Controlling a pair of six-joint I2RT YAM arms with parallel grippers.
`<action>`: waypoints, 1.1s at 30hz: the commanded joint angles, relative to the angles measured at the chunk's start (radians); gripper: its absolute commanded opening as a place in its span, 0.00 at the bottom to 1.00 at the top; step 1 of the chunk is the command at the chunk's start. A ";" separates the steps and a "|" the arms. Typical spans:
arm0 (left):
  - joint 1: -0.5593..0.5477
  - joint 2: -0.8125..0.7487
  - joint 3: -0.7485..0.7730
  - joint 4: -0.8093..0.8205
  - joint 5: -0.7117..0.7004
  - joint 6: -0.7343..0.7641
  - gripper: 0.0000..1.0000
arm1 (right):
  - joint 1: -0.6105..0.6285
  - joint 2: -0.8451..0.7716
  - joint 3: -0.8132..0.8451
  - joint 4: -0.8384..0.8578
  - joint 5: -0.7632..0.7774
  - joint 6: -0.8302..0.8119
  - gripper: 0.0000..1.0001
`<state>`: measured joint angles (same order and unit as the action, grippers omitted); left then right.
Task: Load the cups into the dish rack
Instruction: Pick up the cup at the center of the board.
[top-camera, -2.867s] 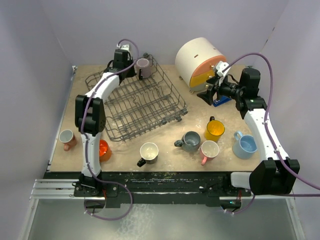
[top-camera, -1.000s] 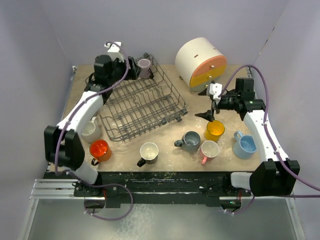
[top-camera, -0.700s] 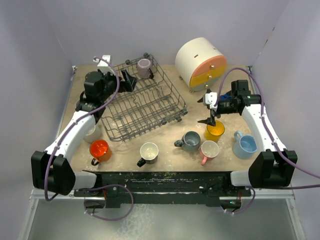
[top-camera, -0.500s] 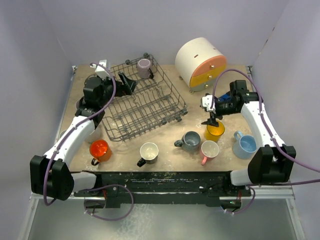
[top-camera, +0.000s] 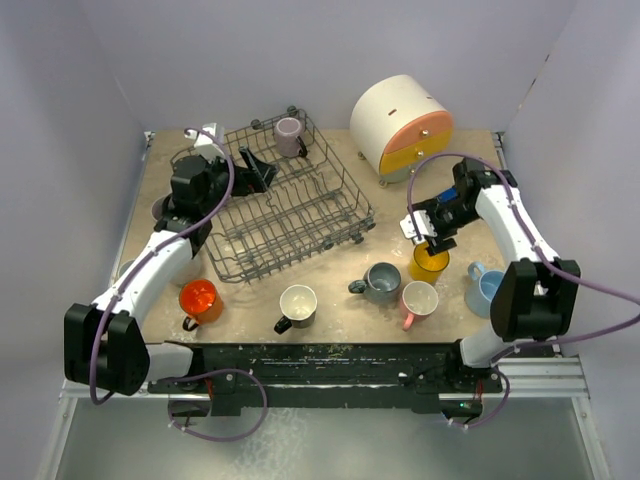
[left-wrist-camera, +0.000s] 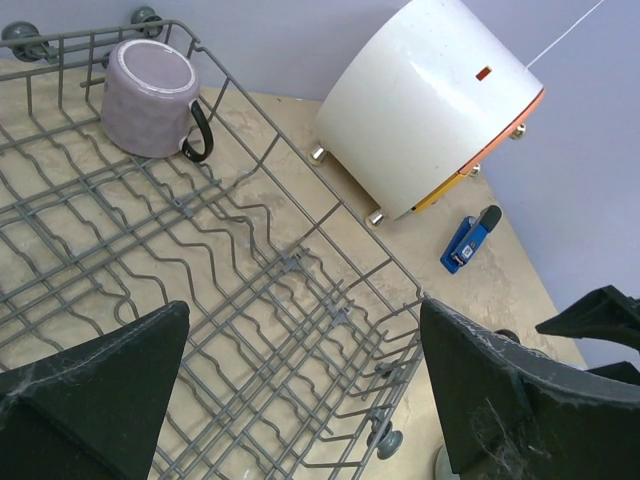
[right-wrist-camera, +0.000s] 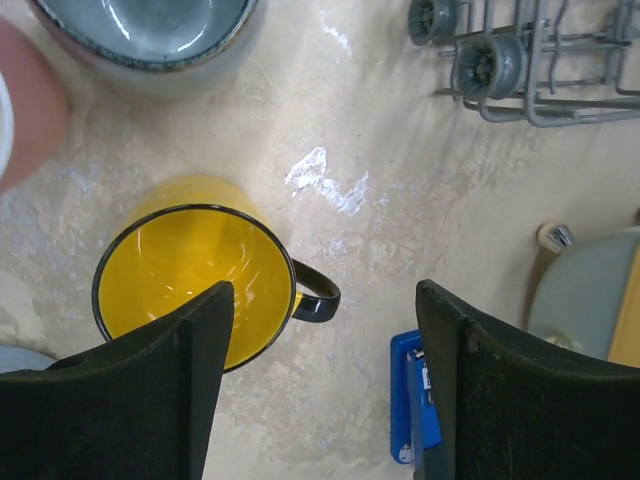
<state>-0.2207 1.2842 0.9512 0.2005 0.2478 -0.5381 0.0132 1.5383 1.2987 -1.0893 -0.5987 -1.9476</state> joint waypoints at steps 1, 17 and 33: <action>0.007 -0.001 0.030 0.068 0.030 0.019 0.99 | 0.017 0.058 0.090 -0.099 0.070 -0.256 0.74; 0.007 -0.053 -0.042 0.075 0.009 -0.008 0.99 | 0.126 0.196 0.039 -0.053 0.237 -0.235 0.57; 0.007 -0.061 -0.043 0.045 0.001 -0.039 0.99 | 0.149 0.262 0.063 0.042 0.229 -0.108 0.07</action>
<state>-0.2199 1.2541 0.9100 0.2157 0.2539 -0.5522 0.1574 1.8088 1.3479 -1.0584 -0.3763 -2.0346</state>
